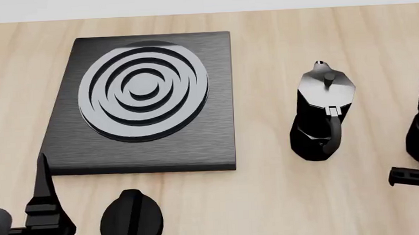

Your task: Put the right moka pot on the stove.

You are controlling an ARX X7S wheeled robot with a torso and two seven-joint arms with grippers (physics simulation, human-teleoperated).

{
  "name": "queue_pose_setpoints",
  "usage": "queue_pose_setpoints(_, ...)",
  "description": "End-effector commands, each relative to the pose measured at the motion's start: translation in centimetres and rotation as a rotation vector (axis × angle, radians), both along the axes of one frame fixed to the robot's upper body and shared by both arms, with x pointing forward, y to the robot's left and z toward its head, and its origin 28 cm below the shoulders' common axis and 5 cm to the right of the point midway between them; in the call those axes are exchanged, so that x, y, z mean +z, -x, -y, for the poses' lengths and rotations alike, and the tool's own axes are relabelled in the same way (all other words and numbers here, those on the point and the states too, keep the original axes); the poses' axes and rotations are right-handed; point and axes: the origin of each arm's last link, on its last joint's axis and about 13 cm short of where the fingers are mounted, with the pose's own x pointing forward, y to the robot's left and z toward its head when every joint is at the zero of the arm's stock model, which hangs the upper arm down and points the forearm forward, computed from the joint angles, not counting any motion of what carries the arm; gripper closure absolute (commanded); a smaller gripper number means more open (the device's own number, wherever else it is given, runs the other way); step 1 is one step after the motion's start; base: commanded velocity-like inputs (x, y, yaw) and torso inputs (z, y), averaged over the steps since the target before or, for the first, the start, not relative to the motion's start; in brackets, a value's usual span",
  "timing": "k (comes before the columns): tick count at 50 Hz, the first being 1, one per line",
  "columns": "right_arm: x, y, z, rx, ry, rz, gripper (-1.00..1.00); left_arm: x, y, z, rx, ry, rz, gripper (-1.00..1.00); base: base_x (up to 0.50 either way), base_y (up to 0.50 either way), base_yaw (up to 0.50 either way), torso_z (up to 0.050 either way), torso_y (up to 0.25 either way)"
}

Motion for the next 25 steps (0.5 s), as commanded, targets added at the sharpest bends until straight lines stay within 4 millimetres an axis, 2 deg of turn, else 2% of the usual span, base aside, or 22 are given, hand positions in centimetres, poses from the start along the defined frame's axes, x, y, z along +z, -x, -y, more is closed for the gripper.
queue_pose_setpoints(1, 2.0, 2.6, -0.5, 0.012, 0.029, 0.069, 1.00, -0.1, 0.0, 0.0, 0.001, -0.006, -0.002, -1.00, 0.00, 0.00, 0.00, 0.000, 0.000)
queue_pose_setpoints(19, 2.2, 7.5, -1.1, 0.002, 0.030, 0.096, 1.00, -0.1, 0.0, 0.1, -0.001, -0.010, -0.007, -1.00, 0.00, 0.00, 0.00, 0.000, 0.001)
queue_pose_setpoints(21, 1.4, 8.1, -1.2, 0.001, 0.031, 0.101, 1.00, -0.1, 0.0, 0.0, -0.001, -0.009, -0.007, -1.00, 0.00, 0.00, 0.00, 0.000, 0.000)
queue_pose_setpoints(22, 2.2, 8.4, -1.3, 0.005, 0.032, 0.106, 1.00, 0.0, 0.0, 0.0, -0.001, -0.009, -0.006, -1.00, 0.00, 0.00, 0.00, 0.000, 0.000)
queue_pose_setpoints(25, 1.1, 9.1, -1.5, 0.008, 0.039, 0.112, 1.00, -0.1, 0.0, 0.0, -0.001, -0.009, -0.008, -1.00, 0.00, 0.00, 0.00, 0.000, 0.000)
